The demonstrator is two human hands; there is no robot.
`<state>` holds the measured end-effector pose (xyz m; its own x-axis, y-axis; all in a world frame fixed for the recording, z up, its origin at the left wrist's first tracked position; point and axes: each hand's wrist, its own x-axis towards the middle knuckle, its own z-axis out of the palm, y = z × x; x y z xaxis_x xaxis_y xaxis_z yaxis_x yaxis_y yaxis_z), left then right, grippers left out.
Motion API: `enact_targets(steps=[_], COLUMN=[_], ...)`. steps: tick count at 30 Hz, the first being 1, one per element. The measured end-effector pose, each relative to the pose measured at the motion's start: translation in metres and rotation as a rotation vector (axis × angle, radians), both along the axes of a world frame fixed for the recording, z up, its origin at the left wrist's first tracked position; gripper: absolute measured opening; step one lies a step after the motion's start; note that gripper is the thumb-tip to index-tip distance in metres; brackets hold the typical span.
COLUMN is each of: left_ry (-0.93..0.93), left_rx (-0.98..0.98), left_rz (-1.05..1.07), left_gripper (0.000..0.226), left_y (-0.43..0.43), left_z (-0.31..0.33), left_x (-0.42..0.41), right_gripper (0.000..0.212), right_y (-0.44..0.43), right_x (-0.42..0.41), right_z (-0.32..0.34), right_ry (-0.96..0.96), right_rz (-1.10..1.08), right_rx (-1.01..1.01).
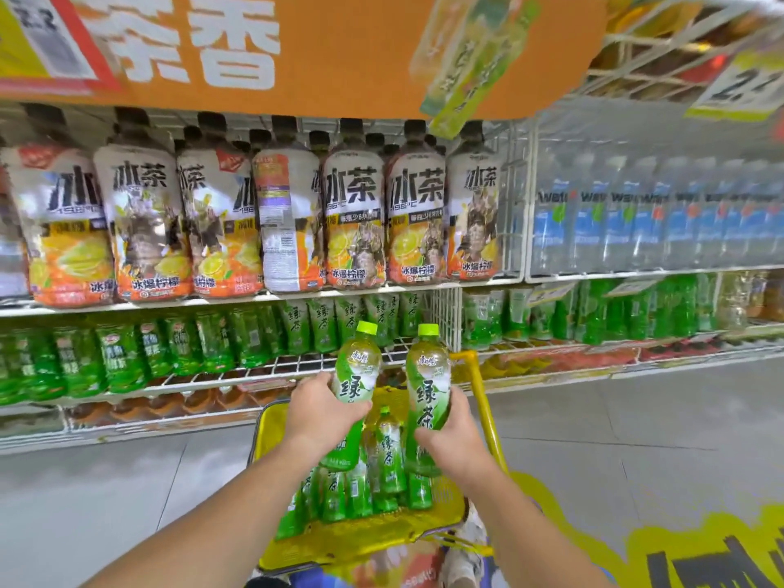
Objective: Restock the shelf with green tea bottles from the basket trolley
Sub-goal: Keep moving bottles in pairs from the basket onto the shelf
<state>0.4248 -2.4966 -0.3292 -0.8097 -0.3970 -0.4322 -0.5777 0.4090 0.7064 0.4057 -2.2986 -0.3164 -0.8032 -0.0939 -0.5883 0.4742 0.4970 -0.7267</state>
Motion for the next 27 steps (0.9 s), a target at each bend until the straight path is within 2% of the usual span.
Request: enact_targets(steps=[5,11,17,20,24,27], left_ry=[-0.039,-0.047,-0.069,-0.066,-0.047,-0.072], left_rx=[0.023,-0.022,-0.052,-0.062,-0.057,-0.088], left_rz=[0.109,0.191,0.259,0.291,0.296,0.265], left_gripper=[0.022,0.027,0.040,0.027,0.037,0.029], left_y=[0.040,0.081,0.106,0.112,0.113,0.104], left_z=[-0.003,-0.019,-0.037,-0.051,-0.076,-0.101], left_x=[-0.033,-0.074,-0.109,-0.124,-0.139,-0.149], right_gripper=[0.065,0.059,0.066,0.077,0.084,0.093], right_y=[0.037,0.077,0.100,0.099,0.090,0.081], right_x=[-0.047,-0.107,-0.162,-0.183,-0.202,-0.212], right_z=[-0.019,-0.040,-0.069,-0.086,-0.112,-0.136], right_ry=[0.000,0.001,-0.051,-0.051,-0.051,-0.053], right_rz=[0.069,0.167,0.277,0.279,0.280,0.286], right_rx=[-0.027,-0.026,-0.035,-0.012,-0.021,-0.020])
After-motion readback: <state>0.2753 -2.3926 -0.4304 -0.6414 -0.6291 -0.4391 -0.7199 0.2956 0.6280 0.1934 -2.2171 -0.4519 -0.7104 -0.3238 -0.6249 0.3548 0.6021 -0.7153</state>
